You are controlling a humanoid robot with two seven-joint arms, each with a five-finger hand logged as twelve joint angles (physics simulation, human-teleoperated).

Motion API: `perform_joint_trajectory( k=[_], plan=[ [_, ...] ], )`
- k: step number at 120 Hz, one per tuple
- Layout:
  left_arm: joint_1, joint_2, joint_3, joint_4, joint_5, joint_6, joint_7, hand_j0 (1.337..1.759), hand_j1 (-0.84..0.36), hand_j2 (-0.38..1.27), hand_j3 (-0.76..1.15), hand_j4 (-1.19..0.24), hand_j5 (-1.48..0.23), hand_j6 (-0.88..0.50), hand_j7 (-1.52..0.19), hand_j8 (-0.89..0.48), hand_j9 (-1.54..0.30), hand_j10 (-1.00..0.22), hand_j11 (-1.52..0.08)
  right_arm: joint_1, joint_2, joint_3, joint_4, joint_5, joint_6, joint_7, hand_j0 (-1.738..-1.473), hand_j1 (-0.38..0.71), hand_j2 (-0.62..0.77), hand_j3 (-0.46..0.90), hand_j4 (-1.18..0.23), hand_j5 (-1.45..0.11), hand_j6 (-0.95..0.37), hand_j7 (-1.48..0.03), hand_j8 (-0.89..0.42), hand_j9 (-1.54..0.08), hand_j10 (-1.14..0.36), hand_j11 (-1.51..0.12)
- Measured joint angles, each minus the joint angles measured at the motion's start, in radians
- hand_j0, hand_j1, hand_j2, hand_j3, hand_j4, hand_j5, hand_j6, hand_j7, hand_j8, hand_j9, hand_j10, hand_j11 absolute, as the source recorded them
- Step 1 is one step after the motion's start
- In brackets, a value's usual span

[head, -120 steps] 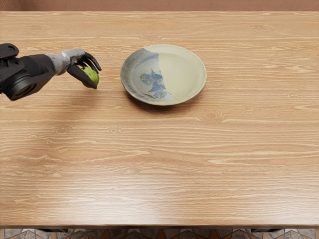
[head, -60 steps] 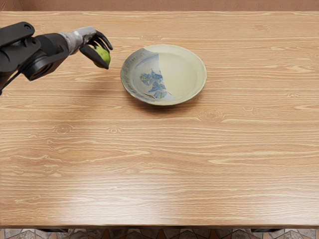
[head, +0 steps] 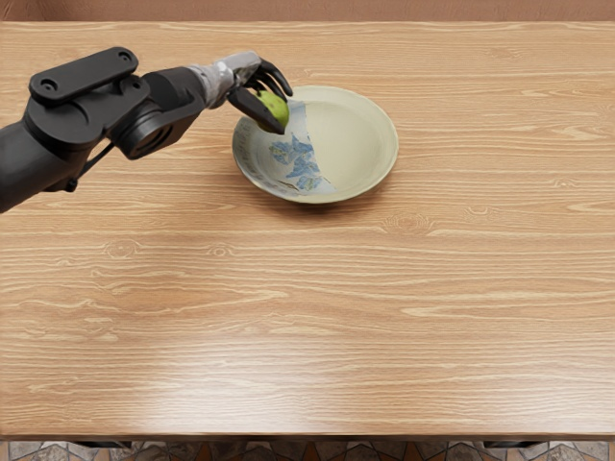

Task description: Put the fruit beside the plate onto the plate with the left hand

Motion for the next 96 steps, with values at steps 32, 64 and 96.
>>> perform_joint_trajectory(
  k=[32,64,96],
  plan=[
    [0.068,-0.038,-0.001,0.0,0.0,0.006,-0.052,1.655,-0.28,0.32,0.0,-0.68,-0.93,-0.53,-0.93,-0.43,-0.91,-0.58,-0.92,0.0,0.0,0.0,0.0,0.0,0.0,0.0,-1.658,-0.33,0.0,0.0,-0.02,-0.02,-0.02,-0.02,-0.02,-0.02,-0.02,-0.02],
    [0.1,-0.042,-0.001,0.0,0.001,0.01,-0.081,1.655,-0.28,0.32,0.0,-0.68,-0.91,-0.53,-0.92,-0.43,-0.9,-0.57,-0.91,0.0,0.0,0.0,0.0,0.0,0.0,0.0,-1.658,-0.33,0.0,0.0,-0.02,-0.02,-0.02,-0.02,-0.02,-0.02,-0.02,-0.02],
    [0.113,-0.04,-0.007,0.0,-0.003,0.011,-0.084,1.657,-0.18,0.2,0.0,-0.52,-0.68,-0.47,-0.69,-0.41,-0.68,-0.48,-0.68,0.0,0.0,0.0,0.0,0.0,0.0,0.0,-1.658,-0.33,0.0,0.0,-0.02,-0.02,-0.02,-0.02,-0.02,-0.02,-0.02,-0.02]
  ],
)
